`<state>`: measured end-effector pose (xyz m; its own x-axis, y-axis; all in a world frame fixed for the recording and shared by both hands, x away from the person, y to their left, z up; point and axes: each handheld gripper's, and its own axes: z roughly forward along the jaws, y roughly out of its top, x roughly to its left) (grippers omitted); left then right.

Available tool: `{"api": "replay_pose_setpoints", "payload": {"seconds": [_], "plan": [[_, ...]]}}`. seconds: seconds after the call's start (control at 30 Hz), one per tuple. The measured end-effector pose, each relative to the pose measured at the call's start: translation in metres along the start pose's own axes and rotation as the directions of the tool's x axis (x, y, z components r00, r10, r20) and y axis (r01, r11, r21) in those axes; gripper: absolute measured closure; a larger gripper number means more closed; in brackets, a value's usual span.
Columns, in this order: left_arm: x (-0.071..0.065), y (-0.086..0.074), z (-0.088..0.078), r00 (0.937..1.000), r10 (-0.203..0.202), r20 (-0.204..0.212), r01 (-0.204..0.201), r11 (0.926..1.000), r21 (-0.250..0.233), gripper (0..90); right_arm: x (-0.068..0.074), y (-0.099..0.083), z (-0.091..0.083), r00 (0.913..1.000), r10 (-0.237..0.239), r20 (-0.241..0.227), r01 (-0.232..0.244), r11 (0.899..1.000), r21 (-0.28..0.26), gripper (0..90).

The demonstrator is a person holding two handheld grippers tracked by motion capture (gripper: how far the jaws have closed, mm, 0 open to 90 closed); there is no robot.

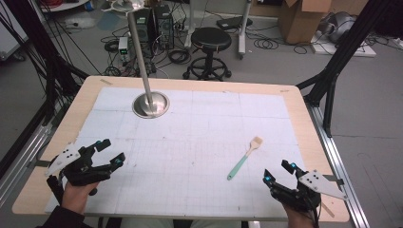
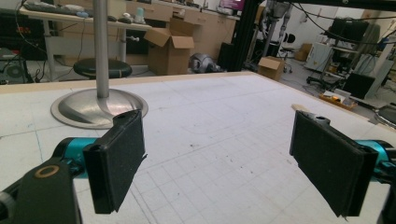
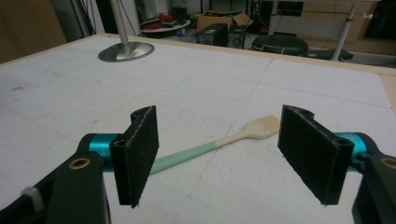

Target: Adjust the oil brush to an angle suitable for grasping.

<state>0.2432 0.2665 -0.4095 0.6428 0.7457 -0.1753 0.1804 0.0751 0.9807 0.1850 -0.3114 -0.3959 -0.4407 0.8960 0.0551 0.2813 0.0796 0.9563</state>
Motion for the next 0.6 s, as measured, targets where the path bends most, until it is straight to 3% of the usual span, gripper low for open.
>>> {"api": "replay_pose_setpoints", "payload": {"seconds": [0.4,0.5,0.53,0.57,0.6], "plan": [[0.003,0.000,0.000,0.9998,-0.012,-0.018,0.012,0.9999,-0.006,18.3,-0.003,-0.003,0.006,0.9998,0.003,-0.019,-0.003,1.000,0.027,33.2],[0.001,0.000,-0.001,0.9999,-0.003,-0.016,0.003,1.0000,0.002,18.4,-0.003,-0.003,0.009,0.9983,0.008,-0.058,-0.006,0.999,0.046,46.3],[0.000,0.000,-0.003,0.9999,0.002,-0.015,-0.002,1.0000,0.005,18.5,-0.003,-0.001,0.012,0.9963,0.002,-0.086,0.002,0.999,0.050,57.0],[0.000,0.000,-0.003,0.9999,0.002,-0.015,-0.002,1.0000,0.005,18.6,-0.003,-0.001,0.012,0.9963,0.002,-0.086,0.002,0.999,0.050,57.0],[-0.001,0.000,-0.004,0.9999,0.009,-0.014,-0.009,0.9999,0.010,18.6,-0.003,-0.001,0.013,0.9955,-0.003,-0.095,0.009,0.998,0.056,63.6]]}}
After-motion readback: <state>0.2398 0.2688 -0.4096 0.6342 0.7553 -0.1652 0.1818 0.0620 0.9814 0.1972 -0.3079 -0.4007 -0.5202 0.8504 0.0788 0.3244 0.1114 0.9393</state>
